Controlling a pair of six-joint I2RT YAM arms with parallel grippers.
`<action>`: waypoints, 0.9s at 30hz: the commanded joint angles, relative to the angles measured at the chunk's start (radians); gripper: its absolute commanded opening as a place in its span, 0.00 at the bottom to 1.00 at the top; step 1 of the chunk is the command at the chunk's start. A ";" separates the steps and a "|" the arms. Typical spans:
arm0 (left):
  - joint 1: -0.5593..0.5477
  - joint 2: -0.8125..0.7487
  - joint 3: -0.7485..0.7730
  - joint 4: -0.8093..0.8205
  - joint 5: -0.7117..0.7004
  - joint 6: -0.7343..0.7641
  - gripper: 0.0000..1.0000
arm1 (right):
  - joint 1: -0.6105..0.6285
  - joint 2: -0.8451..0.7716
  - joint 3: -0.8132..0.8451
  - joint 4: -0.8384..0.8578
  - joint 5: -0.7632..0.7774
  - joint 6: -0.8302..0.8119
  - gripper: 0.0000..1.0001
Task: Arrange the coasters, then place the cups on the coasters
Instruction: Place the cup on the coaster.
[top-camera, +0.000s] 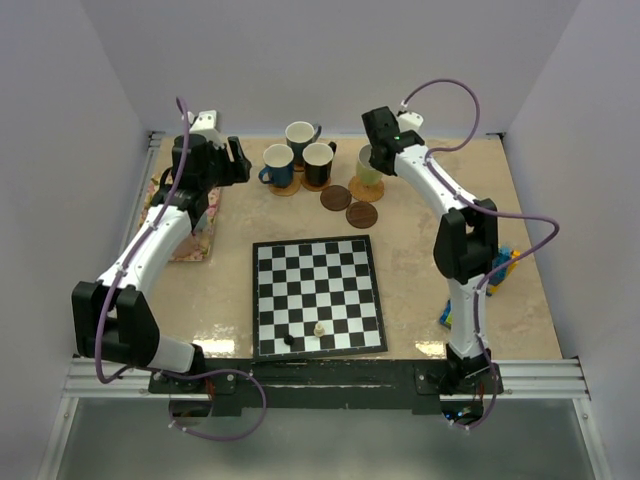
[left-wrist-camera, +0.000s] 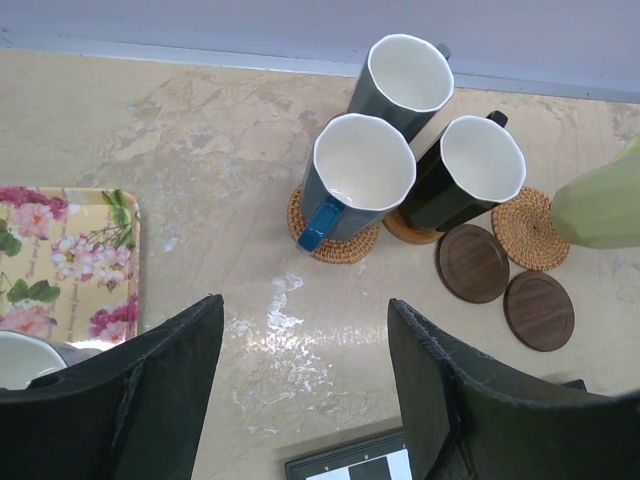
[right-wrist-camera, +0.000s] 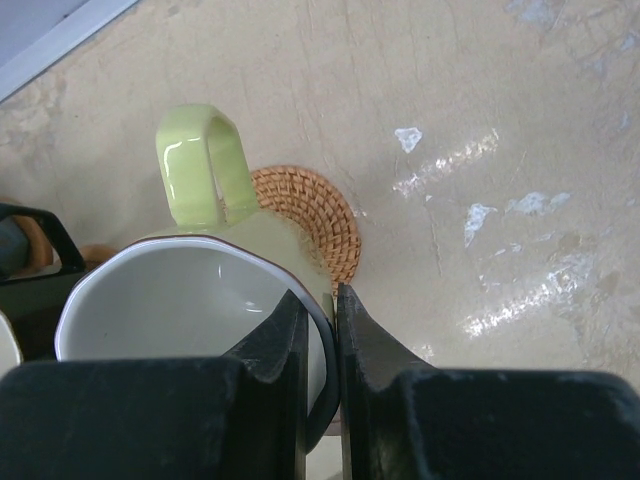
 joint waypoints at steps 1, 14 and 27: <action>0.014 0.013 0.049 0.024 0.005 0.022 0.71 | 0.023 -0.001 0.104 0.008 0.073 0.092 0.00; 0.014 0.023 0.058 0.019 -0.007 0.055 0.71 | 0.025 0.109 0.215 -0.084 0.134 0.135 0.00; 0.020 0.053 0.083 0.015 -0.011 0.065 0.71 | 0.023 0.164 0.261 -0.111 0.122 0.145 0.00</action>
